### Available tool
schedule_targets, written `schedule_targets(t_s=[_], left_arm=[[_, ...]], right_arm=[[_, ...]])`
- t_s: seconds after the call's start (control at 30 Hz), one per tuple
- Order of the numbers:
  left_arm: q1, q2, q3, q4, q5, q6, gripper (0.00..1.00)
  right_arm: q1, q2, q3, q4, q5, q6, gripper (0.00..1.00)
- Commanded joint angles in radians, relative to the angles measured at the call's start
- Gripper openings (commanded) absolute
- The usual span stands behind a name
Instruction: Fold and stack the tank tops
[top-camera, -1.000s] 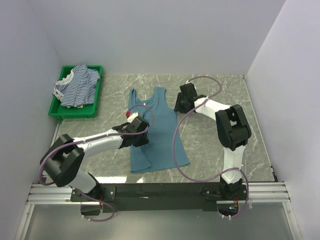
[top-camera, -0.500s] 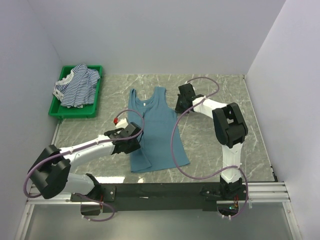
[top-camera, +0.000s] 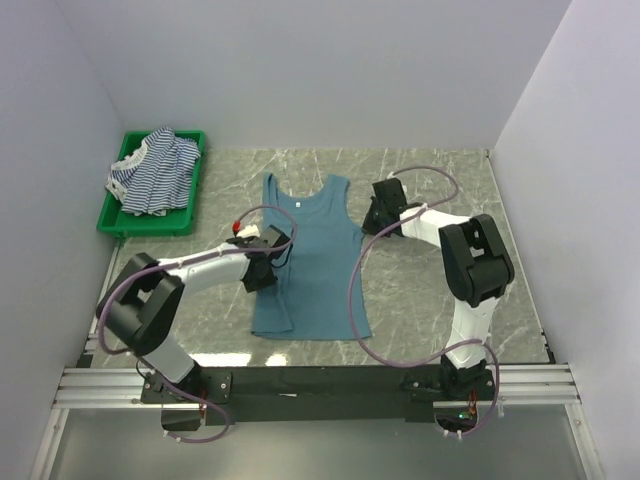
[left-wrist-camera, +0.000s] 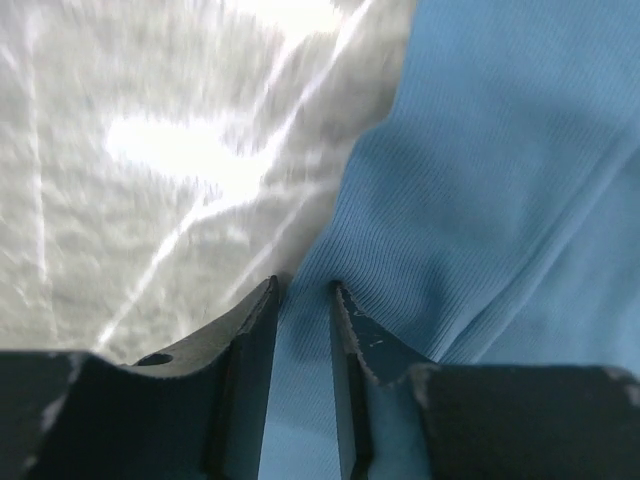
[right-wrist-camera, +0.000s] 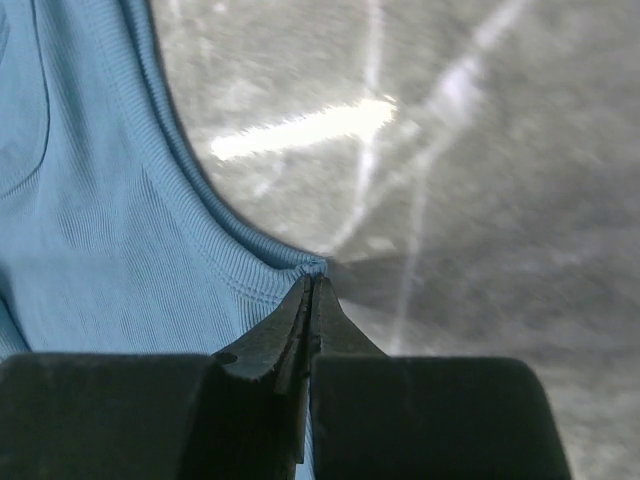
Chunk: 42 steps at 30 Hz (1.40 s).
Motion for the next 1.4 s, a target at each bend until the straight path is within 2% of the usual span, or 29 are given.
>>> schedule_targets(t_s=[0.0, 0.23, 0.37, 0.5, 0.6, 0.73, 0.8, 0.97, 1.07, 1.23, 1.37], left_arm=[[0.016, 0.055, 0.083, -0.065, -0.102, 0.080, 0.33], [0.045, 0.012, 0.112, -0.095, -0.112, 0.148, 0.31], [0.029, -0.106, 0.124, -0.089, -0.078, 0.212, 0.45], [-0.051, -0.261, 0.158, -0.040, 0.026, 0.246, 0.51], [-0.216, -0.256, 0.189, 0.011, 0.084, 0.173, 0.53], [-0.391, -0.175, 0.159, 0.192, 0.146, 0.071, 0.55], [-0.480, -0.077, 0.202, 0.233, 0.137, 0.031, 0.56], [-0.612, 0.148, 0.356, 0.134, 0.020, -0.047, 0.58], [-0.659, 0.219, 0.415, 0.095, -0.026, -0.084, 0.57], [-0.718, 0.290, 0.500, -0.033, -0.106, -0.145, 0.53], [-0.746, 0.319, 0.509, -0.058, -0.109, -0.165, 0.50]], right_arm=[[-0.021, -0.062, -0.072, -0.014, 0.010, 0.014, 0.00], [-0.022, -0.124, -0.151, 0.028, -0.005, 0.014, 0.00], [-0.022, -0.118, -0.140, 0.026, -0.006, -0.008, 0.00], [-0.024, -0.119, -0.125, 0.019, -0.032, -0.012, 0.00], [-0.031, -0.131, -0.120, 0.025, -0.056, -0.010, 0.00], [-0.044, -0.145, -0.131, 0.068, -0.137, -0.004, 0.00], [-0.053, -0.150, -0.134, 0.074, -0.168, 0.001, 0.00], [-0.068, -0.148, -0.135, 0.083, -0.200, 0.007, 0.00], [-0.071, -0.150, -0.138, 0.091, -0.211, 0.010, 0.00], [-0.077, -0.158, -0.140, 0.092, -0.214, 0.013, 0.00], [-0.079, -0.158, -0.142, 0.095, -0.214, 0.014, 0.00]])
